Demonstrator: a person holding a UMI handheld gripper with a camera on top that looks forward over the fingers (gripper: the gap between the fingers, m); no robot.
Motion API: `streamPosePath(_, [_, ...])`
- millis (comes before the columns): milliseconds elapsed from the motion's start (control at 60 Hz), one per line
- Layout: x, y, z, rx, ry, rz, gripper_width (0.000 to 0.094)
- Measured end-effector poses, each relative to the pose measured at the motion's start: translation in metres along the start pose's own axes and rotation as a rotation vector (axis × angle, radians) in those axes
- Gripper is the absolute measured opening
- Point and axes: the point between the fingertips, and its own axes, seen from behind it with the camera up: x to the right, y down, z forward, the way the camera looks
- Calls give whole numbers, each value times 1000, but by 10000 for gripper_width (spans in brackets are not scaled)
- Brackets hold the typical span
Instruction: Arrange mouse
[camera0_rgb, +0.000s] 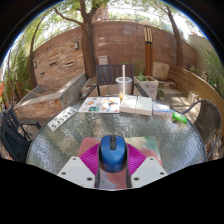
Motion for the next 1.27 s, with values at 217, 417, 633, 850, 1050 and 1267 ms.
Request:
streamPosePath(217, [20, 61, 13, -117, -18, -36, 639])
streamPosePath(417, [14, 25, -51, -47, 1, -45, 853])
streamPosePath(633, [-1, -3, -164, 30, 58, -68, 854])
streamPosePath(850, [-15, 12, -264, 55, 106, -83, 853])
streamPosePath(1050, [-26, 21, -308, 75, 125, -82, 852])
streamPosePath(1267, [-28, 23, -315, 75, 137, -104, 852])
